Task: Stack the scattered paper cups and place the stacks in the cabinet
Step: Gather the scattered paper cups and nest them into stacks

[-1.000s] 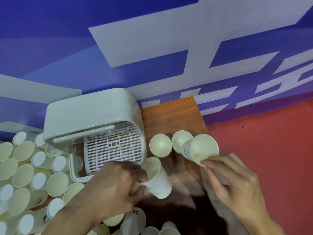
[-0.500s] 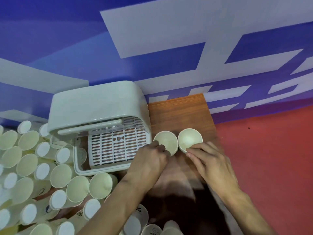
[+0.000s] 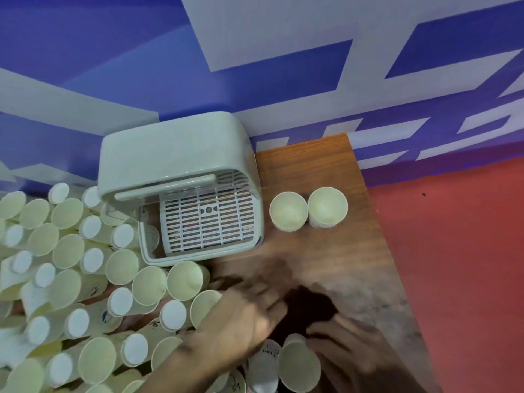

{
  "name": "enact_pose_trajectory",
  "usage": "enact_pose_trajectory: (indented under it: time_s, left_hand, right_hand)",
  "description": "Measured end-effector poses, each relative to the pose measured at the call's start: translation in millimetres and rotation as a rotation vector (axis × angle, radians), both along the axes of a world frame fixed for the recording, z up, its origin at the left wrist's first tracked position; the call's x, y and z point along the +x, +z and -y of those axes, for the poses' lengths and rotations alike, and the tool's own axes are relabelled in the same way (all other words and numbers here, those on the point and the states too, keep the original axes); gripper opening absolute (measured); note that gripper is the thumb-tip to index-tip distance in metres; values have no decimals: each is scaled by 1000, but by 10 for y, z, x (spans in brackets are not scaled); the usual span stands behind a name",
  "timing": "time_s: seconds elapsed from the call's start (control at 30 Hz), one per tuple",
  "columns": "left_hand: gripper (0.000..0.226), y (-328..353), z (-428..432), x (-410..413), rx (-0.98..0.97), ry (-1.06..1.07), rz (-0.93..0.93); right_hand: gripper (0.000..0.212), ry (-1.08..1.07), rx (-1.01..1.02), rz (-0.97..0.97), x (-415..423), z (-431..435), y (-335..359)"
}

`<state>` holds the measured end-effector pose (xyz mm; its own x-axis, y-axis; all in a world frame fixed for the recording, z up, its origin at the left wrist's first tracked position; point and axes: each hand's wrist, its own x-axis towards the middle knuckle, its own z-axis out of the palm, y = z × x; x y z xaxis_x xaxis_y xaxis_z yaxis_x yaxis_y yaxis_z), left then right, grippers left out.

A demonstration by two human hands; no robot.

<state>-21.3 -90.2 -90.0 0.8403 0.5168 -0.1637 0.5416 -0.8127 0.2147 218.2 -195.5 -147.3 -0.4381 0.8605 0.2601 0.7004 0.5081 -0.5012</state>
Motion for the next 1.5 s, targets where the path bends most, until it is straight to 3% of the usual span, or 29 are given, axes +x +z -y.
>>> enact_pose_trajectory:
  time_s: [0.13, 0.23, 0.33, 0.47, 0.63, 0.83, 0.93, 1.07, 1.2, 1.37, 1.5]
  left_hand:
    - [19, -140, 349, -343, -104, 103, -191]
    - [43, -146, 411, -377, -20, 176, -297]
    - [32, -201, 422, -346, 121, 40, -361]
    - [21, -285, 403, -361, 168, -44, -348]
    - [37, -219, 277, -325, 196, 30, -288]
    - [49, -171, 131, -60, 71, 464, 2]
    - [70, -317, 198, 156, -26, 509, -132]
    - [82, -415, 170, 246, 10, 462, -218]
    - [75, -519, 28, 295, -66, 294, -259]
    - [33, -335, -182, 382, -243, 262, -198]
    - [13, 45, -224, 270, -60, 71, 133]
  right_hand:
    - [25, 158, 53, 167, -47, 247, -58]
    - [30, 201, 105, 276, -110, 337, -178]
    - [20, 142, 140, 264, -142, 277, -129]
    - [20, 92, 138, 205, -138, 269, -197]
    - [7, 24, -5, 227, -103, 218, -174]
    - [8, -256, -119, 226, 8, 45, -165]
    - [6, -332, -117, 201, 66, -45, -141]
    - [7, -343, -137, 209, 103, -123, -108]
    - [8, -319, -130, 191, 82, -133, -105]
    - [6, -298, -145, 94, 134, -120, 68]
    - [8, -392, -18, -49, 220, -287, 675]
